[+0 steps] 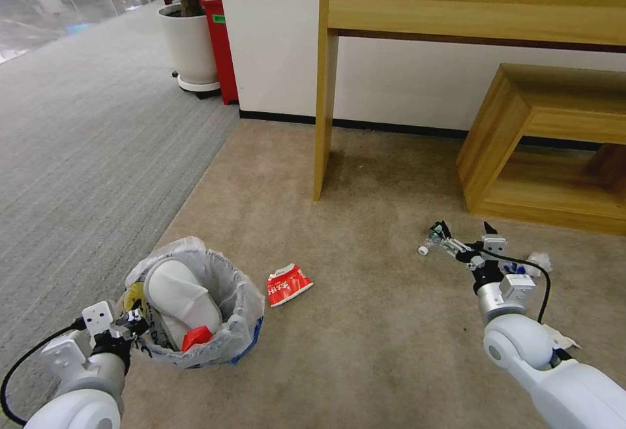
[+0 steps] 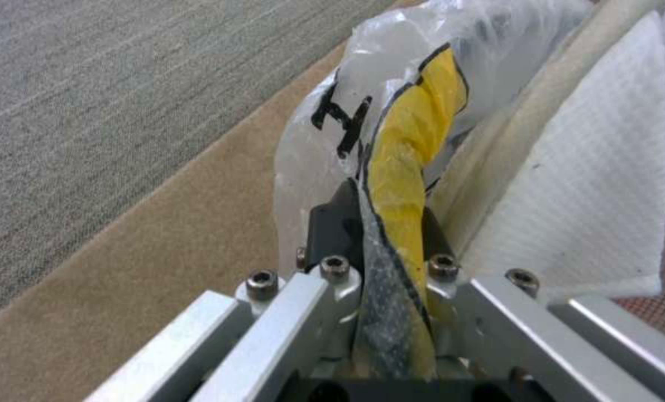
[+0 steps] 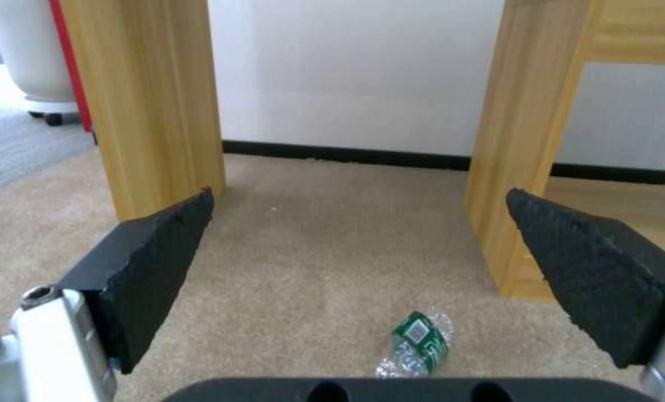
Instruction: Pick up the trash bin and place the garbage on the floor into it.
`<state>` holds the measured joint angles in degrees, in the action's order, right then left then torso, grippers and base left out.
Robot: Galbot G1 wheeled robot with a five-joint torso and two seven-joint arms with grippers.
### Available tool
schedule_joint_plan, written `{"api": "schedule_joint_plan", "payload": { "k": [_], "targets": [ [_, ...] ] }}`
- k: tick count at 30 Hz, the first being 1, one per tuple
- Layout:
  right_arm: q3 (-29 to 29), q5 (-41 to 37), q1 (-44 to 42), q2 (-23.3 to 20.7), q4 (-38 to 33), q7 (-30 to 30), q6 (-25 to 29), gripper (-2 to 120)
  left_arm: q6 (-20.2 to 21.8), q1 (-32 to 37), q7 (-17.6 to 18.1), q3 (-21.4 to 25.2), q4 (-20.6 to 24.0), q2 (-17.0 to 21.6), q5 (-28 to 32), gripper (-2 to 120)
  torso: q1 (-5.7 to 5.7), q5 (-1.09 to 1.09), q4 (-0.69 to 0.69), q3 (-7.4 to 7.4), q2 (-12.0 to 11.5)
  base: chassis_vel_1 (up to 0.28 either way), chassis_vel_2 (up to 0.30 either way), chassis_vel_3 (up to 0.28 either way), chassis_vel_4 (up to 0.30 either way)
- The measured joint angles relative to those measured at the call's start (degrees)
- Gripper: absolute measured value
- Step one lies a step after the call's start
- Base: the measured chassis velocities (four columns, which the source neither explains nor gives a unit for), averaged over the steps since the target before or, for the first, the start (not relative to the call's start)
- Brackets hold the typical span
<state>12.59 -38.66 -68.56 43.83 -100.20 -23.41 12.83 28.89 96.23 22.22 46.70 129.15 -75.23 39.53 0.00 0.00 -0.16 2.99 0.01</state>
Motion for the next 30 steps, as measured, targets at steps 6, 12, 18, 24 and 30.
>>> {"api": "schedule_joint_plan", "payload": {
  "k": [6,12,18,24,30],
  "targets": [
    [-1.3,-2.2,0.5,-0.3,-1.8,0.3,-1.0,100,0.0,0.0,-0.1,-0.1,0.1,-0.3,-0.2,3,0.00,0.00,0.00,0.00,0.0,0.000,0.000,0.000,0.000],
    [-5.7,-6.6,4.0,0.2,-2.3,-1.8,-4.4,100,-0.2,0.1,-0.3,-0.3,-0.1,-0.8,-0.6,3,0.00,0.00,0.00,0.00,0.0,0.000,0.000,0.000,0.000],
    [-15.9,-15.7,12.0,3.5,-1.7,-6.8,-11.6,100,-0.4,0.0,-0.4,-0.3,-0.6,-1.2,-0.9,3,0.00,-0.01,0.01,0.00,0.0,0.000,0.000,0.000,0.000],
    [-23.9,-21.7,18.2,6.3,0.9,-10.3,-15.3,100,-0.6,-0.4,-0.4,-0.2,-1.4,-1.4,-0.9,3,0.00,-0.01,0.00,0.01,0.0,0.000,0.000,0.000,0.000],
    [-32.1,-26.3,25.5,10.3,5.0,-13.5,-17.4,100,-0.7,-1.4,-0.4,-0.2,-2.6,-1.4,-0.8,3,0.00,-0.01,0.00,0.01,0.0,0.000,0.000,0.000,0.000]
  ]
}}
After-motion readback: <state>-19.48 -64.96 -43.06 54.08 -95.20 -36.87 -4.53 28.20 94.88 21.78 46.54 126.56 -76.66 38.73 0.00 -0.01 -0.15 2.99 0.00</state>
